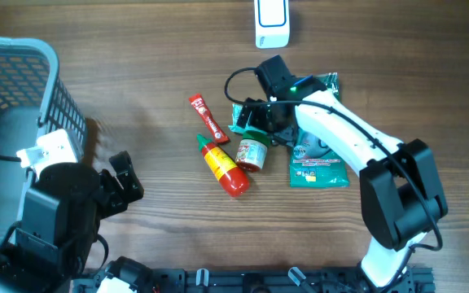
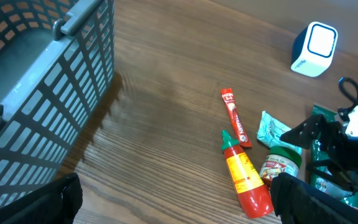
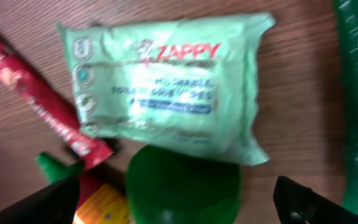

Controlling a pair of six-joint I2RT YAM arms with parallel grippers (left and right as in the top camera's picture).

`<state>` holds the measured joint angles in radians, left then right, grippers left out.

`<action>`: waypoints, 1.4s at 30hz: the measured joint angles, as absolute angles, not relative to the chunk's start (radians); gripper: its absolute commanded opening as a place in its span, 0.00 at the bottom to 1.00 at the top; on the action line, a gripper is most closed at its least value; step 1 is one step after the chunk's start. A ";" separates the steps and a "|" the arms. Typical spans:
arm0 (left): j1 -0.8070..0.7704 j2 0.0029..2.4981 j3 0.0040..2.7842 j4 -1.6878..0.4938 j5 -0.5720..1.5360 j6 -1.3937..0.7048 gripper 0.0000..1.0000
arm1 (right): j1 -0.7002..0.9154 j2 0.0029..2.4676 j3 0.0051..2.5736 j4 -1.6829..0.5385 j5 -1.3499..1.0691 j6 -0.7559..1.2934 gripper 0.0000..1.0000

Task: Scan the item barcode
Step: 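Grasp the green-lidded jar by its lid with the right gripper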

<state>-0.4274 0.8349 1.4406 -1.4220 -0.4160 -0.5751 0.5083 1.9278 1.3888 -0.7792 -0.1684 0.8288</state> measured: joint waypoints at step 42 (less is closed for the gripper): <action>-0.427 0.835 1.441 -1.422 -0.416 -0.575 1.00 | 0.489 1.934 1.380 -0.413 0.799 0.676 0.53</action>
